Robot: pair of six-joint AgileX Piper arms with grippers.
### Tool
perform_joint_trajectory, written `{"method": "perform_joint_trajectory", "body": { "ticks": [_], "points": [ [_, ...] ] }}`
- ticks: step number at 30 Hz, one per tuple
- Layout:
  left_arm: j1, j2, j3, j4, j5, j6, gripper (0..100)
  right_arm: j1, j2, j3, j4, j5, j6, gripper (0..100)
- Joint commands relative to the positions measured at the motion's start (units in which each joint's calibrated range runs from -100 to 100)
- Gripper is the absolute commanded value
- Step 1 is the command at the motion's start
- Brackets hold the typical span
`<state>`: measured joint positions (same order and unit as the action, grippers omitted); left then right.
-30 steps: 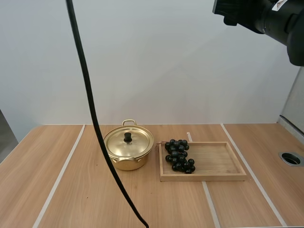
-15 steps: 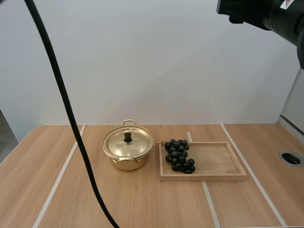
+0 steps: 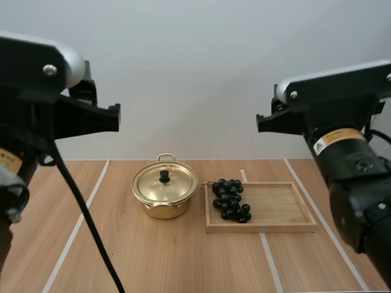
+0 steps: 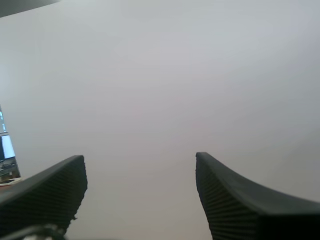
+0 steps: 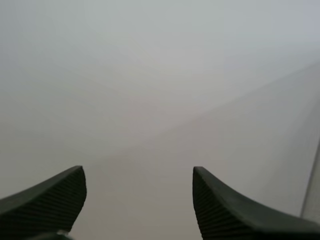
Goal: Open the pot, put the pineapple inside, and close it
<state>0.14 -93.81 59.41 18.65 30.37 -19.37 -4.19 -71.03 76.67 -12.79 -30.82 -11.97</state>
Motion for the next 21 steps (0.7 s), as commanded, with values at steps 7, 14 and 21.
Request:
{"method": "perform_joint_trajectory", "body": {
  "ticks": [7, 14, 21],
  "points": [
    [-0.10, -6.0, 10.1, 22.3, 13.7, -23.7, 100, 0.1, -1.9, 8.1, -0.8, 11.7, 5.7, 100],
    [-0.10, -6.0, 24.3, 22.6, 7.6, -21.9, 100, 0.7, -2.6, 8.1, -0.7, 26.4, 5.7, 100],
    [-0.10, -6.0, 36.1, 20.7, -12.7, -18.2, 100, 0.7, -2.6, 8.6, 0.4, 29.2, 5.7, 100]
  ]
}}
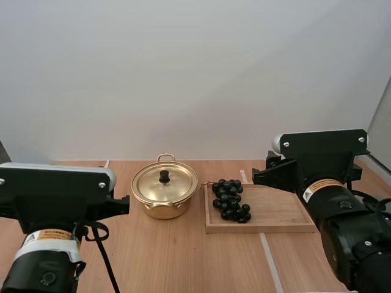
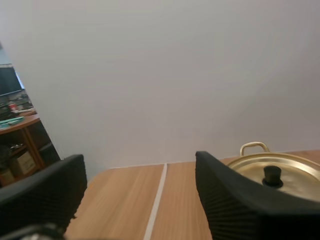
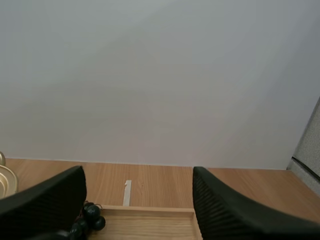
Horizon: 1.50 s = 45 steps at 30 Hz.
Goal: Open the pot, put the pineapple inside, and close it
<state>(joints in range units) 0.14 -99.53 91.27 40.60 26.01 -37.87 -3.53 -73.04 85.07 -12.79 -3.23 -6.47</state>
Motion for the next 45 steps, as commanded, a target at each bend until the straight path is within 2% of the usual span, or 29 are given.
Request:
{"method": "perform_joint_trajectory", "body": {
  "ticks": [1, 6, 8, 14, 20, 24, 32, 36, 40, 41, 43, 45],
  "points": [
    [-0.18, -0.3, 5.3, -1.7, -9.4, 0.3, 100, 0.1, -0.6, 0.2, 0.4, 2.5, 0.2, 100],
    [-2.10, -0.3, 8.7, -2.6, -9.8, 0.3, 100, 0.1, -0.6, 0.2, 0.4, 5.1, 0.2, 100],
    [-2.42, -0.3, 8.7, -5.8, -5.5, -0.1, 100, 0.1, -0.6, 0.2, 0.4, 6.1, 0.2, 100],
    [-2.42, -0.3, 8.7, -13.6, -0.7, -0.8, 100, 0.0, -0.6, 2.9, 0.4, 8.5, -0.3, 100],
    [-2.18, -0.5, 8.7, -13.8, -0.5, -0.7, 100, 0.0, -0.6, 11.9, -3.5, 3.2, -0.6, 100],
    [-2.19, -0.5, 8.7, -13.8, -0.5, -0.7, 100, 0.0, -0.6, 14.9, -3.4, -2.2, -0.5, 100],
    [-2.19, -0.5, 8.7, -13.8, -2.1, -0.6, 100, 0.0, -0.6, 14.9, -0.4, 4.5, 0.9, 100],
    [-2.19, -0.5, 8.7, -21.6, 1.1, -0.8, 100, 0.0, -0.6, 14.9, 0.1, 8.3, 0.9, 100],
    [-2.19, -0.5, 8.7, -25.7, 6.9, -0.6, 100, 0.0, -0.6, 14.9, 2.8, 13.4, 0.9, 100],
    [-2.19, -0.5, 8.7, -25.6, 6.9, -0.6, 93, 0.0, -0.6, 14.9, 3.5, 14.3, 0.9, 100],
    [-2.19, -0.5, 8.7, -24.9, 7.1, -0.4, 56, 0.0, -0.6, 14.9, 4.0, 14.6, 0.9, 100],
    [-2.19, -0.5, 8.7, -23.9, 7.3, -0.4, 28, 0.0, -3.1, 14.9, 4.4, 16.0, 0.9, 100]
  ]
}}
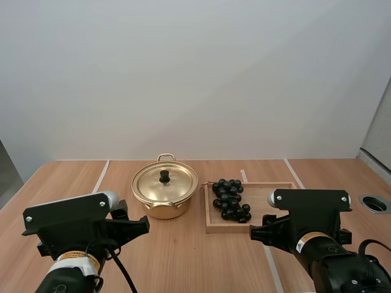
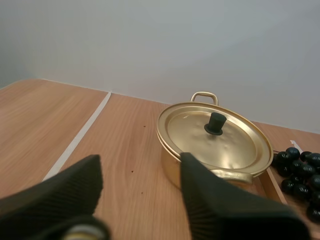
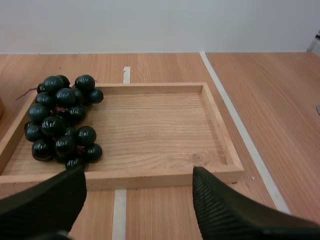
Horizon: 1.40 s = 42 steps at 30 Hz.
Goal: Open the pot, put the pineapple inside, and close it
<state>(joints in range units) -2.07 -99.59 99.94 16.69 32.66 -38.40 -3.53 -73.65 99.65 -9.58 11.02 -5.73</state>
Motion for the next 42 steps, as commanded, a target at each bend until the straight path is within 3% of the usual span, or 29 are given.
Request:
{"method": "perform_joint_trajectory", "body": {
  "ticks": [1, 2, 3, 10, 18, 28, 33, 37, 38, 39, 41, 42],
  "points": [
    [0.03, -0.4, 0.1, 0.4, 0.7, 0.2, 16, 0.0, -4.6, 0.4, 1.2, 3.3, 0.2, 100],
    [0.03, -0.4, 0.1, 1.0, 0.7, 0.2, 2, 0.0, -6.5, 0.4, 1.4, 4.7, 0.2, 100],
    [0.03, -0.4, 0.1, 1.8, 0.7, 0.3, 0, 0.0, -9.0, 0.4, 1.7, 6.6, 0.2, 100],
    [0.03, -0.4, 0.1, 2.1, 0.7, 0.4, 0, 0.0, -26.2, 0.4, 2.3, 14.7, 0.2, 100],
    [0.03, -0.4, 0.1, 6.3, -5.9, 3.8, 0, 0.1, -26.3, 0.4, 1.3, 17.3, 0.2, 100],
    [0.03, -0.4, 0.1, -10.0, -5.1, 17.3, 0, 0.1, -26.3, 0.4, 1.6, 16.6, 0.2, 100],
    [0.46, -0.4, 0.1, -10.5, -5.3, 18.0, 0, 0.1, -26.3, 0.4, 0.8, 13.4, 0.2, 100],
    [2.24, -0.4, 0.1, -10.5, -5.3, 18.0, 0, 0.1, -26.3, 0.4, 1.0, 13.4, 0.2, 100],
    [2.69, -0.4, 0.1, -10.5, -5.3, 18.0, 0, 0.1, -26.3, 0.4, 1.2, 14.5, 0.2, 92],
    [2.95, -0.4, 0.1, -10.5, -5.3, 18.0, 0, 0.1, -26.3, 0.4, 1.4, 16.1, 0.2, 72],
    [3.17, -0.4, 0.1, -10.5, -5.3, 18.0, 0, 0.1, -26.3, 0.4, 3.0, 20.5, 0.2, 8],
    [3.15, -0.4, 0.1, -10.5, -4.9, 18.0, 0, 0.1, -26.3, 0.4, 3.9, 20.5, 0.2, 0]
  ]
}}
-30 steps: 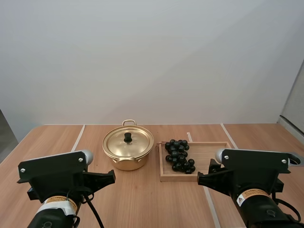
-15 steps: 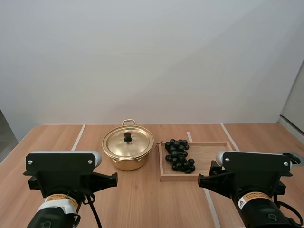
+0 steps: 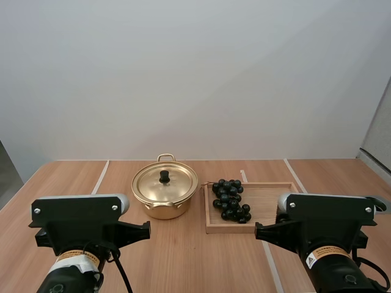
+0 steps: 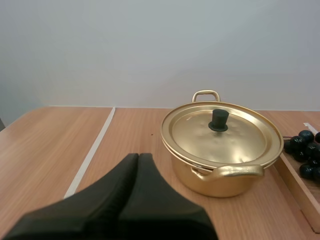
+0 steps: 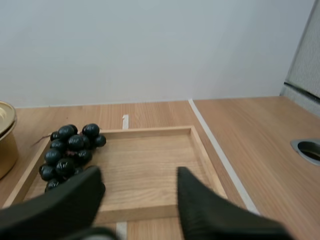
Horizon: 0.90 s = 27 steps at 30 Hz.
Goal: Open the pot, put the pineapple inside, and close it
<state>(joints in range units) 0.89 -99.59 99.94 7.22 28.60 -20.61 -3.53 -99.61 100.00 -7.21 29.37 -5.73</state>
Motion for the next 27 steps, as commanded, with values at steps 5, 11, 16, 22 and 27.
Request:
{"method": "perform_joint_trajectory", "body": {
  "ticks": [5, 11, 16, 22, 27],
  "points": [
    [0.19, -0.4, 0.1, -1.4, 0.7, 0.2, 0, 0.1, -0.4, 0.0, 2.7, 2.1, 0.5, 0],
    [0.19, -0.4, 0.1, -1.1, 0.0, 0.2, 0, 0.1, -0.4, 0.0, 2.7, 2.1, 0.5, 0],
    [0.19, -0.4, 0.1, -1.0, 0.0, 0.2, 0, 0.1, -0.4, 0.0, 2.7, 2.1, 0.5, 0],
    [0.19, -0.4, 0.1, -1.0, 0.0, 0.2, 0, 0.1, -0.4, 0.0, 2.7, 2.1, 0.5, 0],
    [0.19, -0.4, 0.1, -1.0, 0.0, 0.2, 0, 0.1, -0.4, 0.0, 2.7, 2.1, 0.5, 0]
  ]
}}
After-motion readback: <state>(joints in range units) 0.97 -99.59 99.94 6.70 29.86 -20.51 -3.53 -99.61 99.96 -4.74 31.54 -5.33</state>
